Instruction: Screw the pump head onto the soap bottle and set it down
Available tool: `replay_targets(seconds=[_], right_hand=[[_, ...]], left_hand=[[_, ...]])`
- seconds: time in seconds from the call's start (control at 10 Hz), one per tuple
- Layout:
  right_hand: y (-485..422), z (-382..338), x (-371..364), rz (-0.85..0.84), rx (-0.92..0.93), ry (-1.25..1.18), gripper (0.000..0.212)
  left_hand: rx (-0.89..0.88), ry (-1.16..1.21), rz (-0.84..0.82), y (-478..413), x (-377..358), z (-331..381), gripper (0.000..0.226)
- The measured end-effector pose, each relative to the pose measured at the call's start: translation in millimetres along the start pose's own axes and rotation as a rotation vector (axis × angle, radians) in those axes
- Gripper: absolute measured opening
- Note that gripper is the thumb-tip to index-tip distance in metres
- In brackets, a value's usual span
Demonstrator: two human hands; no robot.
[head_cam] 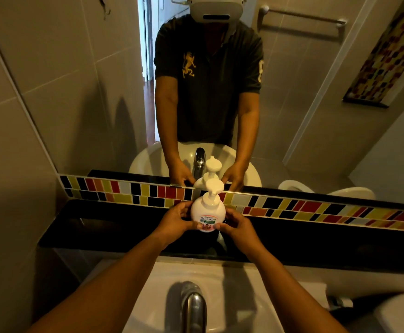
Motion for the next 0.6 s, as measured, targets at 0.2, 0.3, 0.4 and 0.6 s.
replay_targets(seconds=[0.2, 0.3, 0.4, 0.6], right_hand=[[0.7, 4.7, 1.2, 0.016, -0.012, 0.027, 0.051], [2.7, 7.5, 2.1, 0.021, -0.022, 0.065, 0.051], [5.6, 17.3, 10.7, 0.153, 0.005, 0.255, 0.051], [36.9, 19.8, 14.0, 0.252, 0.148, 0.797, 0.050]], left_hand=[[0.005, 0.013, 0.002, 1.5, -1.2, -0.1, 0.072], [-0.005, 0.014, 0.029, 3.7, -0.8, -2.1, 0.071], [-0.042, -0.107, 0.171, 8.6, 3.5, -8.2, 0.060], [-0.172, -0.863, 0.401, 33.6, 11.4, -25.4, 0.065]])
Point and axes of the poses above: each hand's wrist, its own y-axis away from the middle knuckle, its own x-axis out of the back of the hand, z = x × y, the point moved 7 cm from there along -y, towards the middle knuckle, and after that the axes turned 13 degrees about -y, right-handed, at the moved point
